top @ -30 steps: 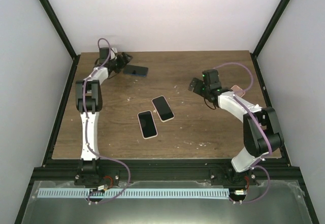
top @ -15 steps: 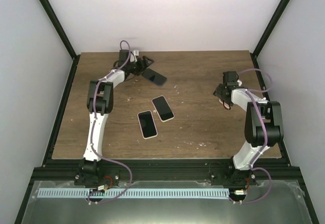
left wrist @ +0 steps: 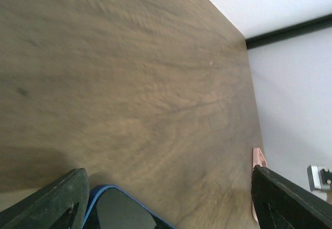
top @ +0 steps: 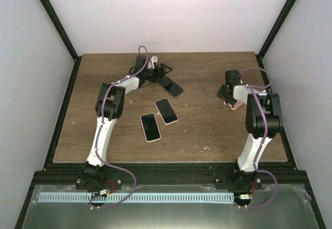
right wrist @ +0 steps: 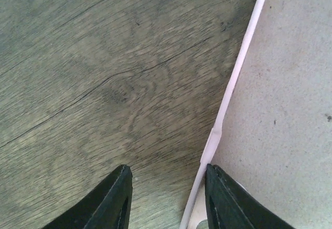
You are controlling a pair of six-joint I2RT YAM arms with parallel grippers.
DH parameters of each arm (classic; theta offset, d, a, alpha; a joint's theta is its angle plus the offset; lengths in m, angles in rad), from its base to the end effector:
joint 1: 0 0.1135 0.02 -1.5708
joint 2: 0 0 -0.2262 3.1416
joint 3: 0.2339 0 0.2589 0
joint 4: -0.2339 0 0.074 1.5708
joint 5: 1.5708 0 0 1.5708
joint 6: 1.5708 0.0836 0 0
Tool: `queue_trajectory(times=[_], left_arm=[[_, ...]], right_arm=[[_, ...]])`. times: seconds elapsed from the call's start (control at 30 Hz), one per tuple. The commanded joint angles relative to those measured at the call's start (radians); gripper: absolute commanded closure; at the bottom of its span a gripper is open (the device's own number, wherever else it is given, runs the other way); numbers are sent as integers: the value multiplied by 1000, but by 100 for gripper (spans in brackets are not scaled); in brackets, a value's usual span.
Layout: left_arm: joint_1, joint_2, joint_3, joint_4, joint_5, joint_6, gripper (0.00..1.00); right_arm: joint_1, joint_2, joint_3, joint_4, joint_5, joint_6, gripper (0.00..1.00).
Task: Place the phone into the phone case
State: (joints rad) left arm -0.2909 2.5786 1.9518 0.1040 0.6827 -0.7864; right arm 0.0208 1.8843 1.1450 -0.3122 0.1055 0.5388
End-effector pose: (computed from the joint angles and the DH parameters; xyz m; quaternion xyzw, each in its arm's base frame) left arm 0.5317 -0.2142 0.0658 -0.0377 0.8320 -0.4907 0.2560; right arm 0.3944 -0.0006 0.0669 0.2603 0.9295 0.0218 0.2605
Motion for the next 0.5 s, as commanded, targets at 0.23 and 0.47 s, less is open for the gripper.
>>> queue_trajectory(times=[0.23,0.47], left_arm=[[-119,-73,-215,-16,42,-36,14],[-189,-137,-292,-18,56,-6,15]], right_arm=[[-12,-34,-34,-26,-53,-6,69],[-12,-116,-120,-28,-60,16,69]])
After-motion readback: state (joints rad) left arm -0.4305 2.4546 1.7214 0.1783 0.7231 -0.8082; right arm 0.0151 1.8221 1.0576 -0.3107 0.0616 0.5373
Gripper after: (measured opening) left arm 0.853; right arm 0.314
